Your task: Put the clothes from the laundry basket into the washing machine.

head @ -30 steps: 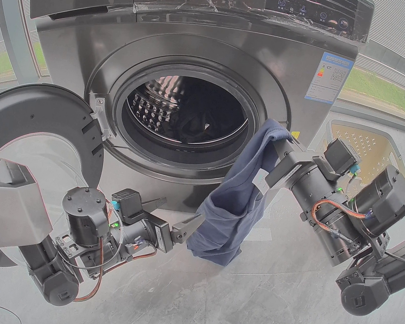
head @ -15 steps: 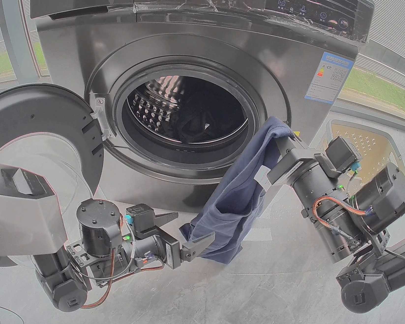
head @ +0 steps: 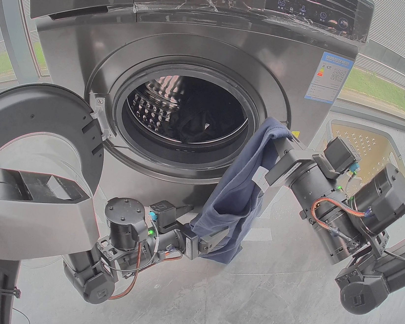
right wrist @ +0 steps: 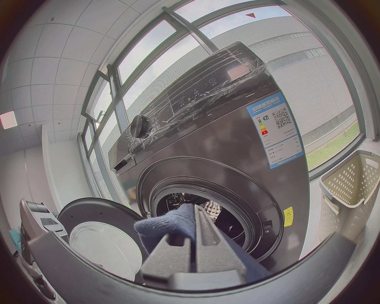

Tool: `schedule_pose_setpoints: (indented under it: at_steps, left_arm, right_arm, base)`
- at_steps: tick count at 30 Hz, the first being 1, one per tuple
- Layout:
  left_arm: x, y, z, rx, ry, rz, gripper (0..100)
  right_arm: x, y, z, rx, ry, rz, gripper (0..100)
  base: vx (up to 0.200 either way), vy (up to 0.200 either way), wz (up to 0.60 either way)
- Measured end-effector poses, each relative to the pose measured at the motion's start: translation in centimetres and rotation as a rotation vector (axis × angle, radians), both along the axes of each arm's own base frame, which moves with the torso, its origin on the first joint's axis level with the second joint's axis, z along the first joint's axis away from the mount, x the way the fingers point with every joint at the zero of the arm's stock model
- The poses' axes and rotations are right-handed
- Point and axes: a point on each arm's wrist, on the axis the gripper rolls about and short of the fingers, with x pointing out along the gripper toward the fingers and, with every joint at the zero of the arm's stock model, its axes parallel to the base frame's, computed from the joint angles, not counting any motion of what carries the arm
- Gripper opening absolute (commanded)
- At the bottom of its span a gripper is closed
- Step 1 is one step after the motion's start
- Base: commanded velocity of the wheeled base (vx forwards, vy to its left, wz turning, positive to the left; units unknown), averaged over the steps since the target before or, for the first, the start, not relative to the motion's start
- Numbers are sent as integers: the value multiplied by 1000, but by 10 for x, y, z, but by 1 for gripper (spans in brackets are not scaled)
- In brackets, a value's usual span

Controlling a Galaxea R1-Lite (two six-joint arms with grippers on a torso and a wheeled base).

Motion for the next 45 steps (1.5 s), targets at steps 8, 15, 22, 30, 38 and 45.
schedule_pose_setpoints:
  at_steps: [8, 15, 22, 30, 38, 45]
  left_arm:
    - [14, -10, -9, -7, -21, 4, 0]
    - [20, -14, -8, -17, -41, 5, 0]
    - [21, 1, 12, -37, -69, 39, 0]
    - [-8, 52, 65, -75, -121, 105, 0]
    - [-48, 94, 104, -152, -144, 157, 0]
    - [-52, 118, 136, -232, -238, 221, 0]
  right_arm:
    - [-1, 0, 0, -1, 2, 2, 0]
    - [0, 0, -2, -5, 6, 0, 0]
    - [1, -2, -4, -10, 13, -6, 0]
    - [2, -3, -9, -20, 27, -10, 0]
    - [2, 1, -14, -24, 47, -21, 0]
    - [3, 5, -20, -31, 63, -20, 0]
  base:
    - [0, 0, 0]
    - [0, 0, 0]
    - [0, 0, 0]
    - [0, 0, 0]
    - [0, 0, 0]
    - [0, 0, 0]
